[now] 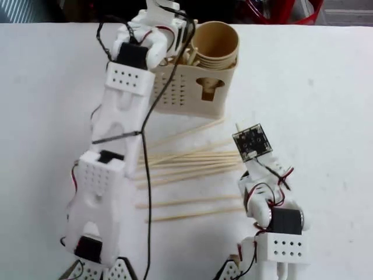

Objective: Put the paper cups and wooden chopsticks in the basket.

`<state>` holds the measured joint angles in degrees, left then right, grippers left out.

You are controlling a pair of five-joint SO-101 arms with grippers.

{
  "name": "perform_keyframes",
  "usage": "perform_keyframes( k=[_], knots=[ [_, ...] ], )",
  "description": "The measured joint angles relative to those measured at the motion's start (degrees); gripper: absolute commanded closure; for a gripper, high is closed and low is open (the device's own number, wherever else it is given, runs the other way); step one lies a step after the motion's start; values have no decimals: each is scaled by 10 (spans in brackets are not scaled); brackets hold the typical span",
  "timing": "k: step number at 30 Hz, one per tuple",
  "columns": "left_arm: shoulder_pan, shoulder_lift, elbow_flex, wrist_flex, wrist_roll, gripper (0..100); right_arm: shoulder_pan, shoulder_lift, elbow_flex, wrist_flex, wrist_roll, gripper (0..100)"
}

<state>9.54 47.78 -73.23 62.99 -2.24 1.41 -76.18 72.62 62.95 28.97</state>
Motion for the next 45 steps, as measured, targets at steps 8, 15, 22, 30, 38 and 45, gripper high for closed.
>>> perform_keyframes(
  k=[8, 15, 22, 30, 38, 45],
  knots=[
    [-10, 62, -123, 51, 0, 847, 0, 0, 0, 0, 0, 982],
    [-16, 67, -128, 78, 0, 890, -1, 0, 0, 0, 0, 982],
    [-16, 67, -128, 81, 0, 977, -2, 0, 0, 0, 0, 982],
    [-16, 67, -134, 81, 0, 976, -1, 0, 0, 0, 0, 982],
    [-7, 59, -197, 82, 0, 976, -1, 0, 0, 0, 0, 982],
    [12, -14, -164, 89, 0, 959, -1, 0, 0, 0, 0, 982]
  ],
)
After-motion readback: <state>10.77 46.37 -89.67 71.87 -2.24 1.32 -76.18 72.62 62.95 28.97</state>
